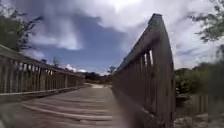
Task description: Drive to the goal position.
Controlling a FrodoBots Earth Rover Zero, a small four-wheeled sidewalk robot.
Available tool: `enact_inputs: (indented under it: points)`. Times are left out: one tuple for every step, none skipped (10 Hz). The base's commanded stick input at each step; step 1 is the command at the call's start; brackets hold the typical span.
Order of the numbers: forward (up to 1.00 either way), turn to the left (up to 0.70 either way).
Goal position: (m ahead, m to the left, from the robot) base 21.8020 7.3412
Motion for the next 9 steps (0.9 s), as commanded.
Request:
enact_inputs:
  points:
    - [0.85, 0.0]
    - [0.85, 0.0]
    - [0.85, 0.0]
    - [0.85, 0.0]
    - [0.85, 0.0]
    - [0.85, 0.2]
    - [0.85, 0.34]
    - [0.85, 0.19]
    - [0.85, 0.0]
